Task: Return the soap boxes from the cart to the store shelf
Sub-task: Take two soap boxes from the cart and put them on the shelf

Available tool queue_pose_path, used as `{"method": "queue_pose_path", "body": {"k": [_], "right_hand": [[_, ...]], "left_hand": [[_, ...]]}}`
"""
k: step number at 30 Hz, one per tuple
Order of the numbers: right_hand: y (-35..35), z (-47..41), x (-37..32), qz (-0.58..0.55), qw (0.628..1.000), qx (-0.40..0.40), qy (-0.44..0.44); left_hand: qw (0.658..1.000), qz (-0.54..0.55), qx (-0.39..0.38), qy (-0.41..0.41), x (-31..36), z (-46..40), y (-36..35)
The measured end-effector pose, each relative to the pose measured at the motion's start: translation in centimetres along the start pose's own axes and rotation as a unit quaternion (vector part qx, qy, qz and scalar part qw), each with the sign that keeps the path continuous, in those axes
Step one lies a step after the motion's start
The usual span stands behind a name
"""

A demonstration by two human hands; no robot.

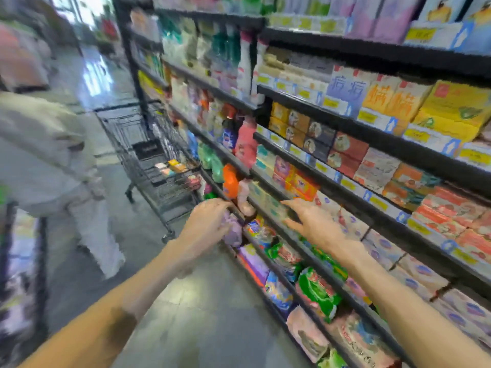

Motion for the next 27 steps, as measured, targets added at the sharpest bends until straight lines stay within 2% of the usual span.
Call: {"method": "queue_pose_path", "body": {"k": [7, 12, 20, 27], "right_hand": [[-4.4, -13.3, -13.2, -0.014, 0.989, -0.027, 0.146], [-8.7, -22.6, -22.7, -0.021, 0.974, -0.036, 0.223], [-13.7, -35.5, -35.2, -0.033, 0.961, -0.071, 0.265], [-17.9, -47.0, -40.7, -0.027, 0.954, -0.092, 0.285]], "left_hand": [[0.992, -0.053, 0.006, 0.118, -14.4, 3.7, 5.1], [0.985, -0.072, 0.027, 0.156, -26.1, 5.6, 7.5], [0.973, -0.097, 0.038, 0.204, -41.4, 6.9, 11.4], [0.967, -0.111, 0.028, 0.228, -53.3, 3.0, 12.4]]}}
Point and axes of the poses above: each hand's wrist, its own z-axis away from the middle knuckle, its own y-axis out of the back of the hand, x = y × z, the point moved 1 cm from there along -z, towards the middle knuckle
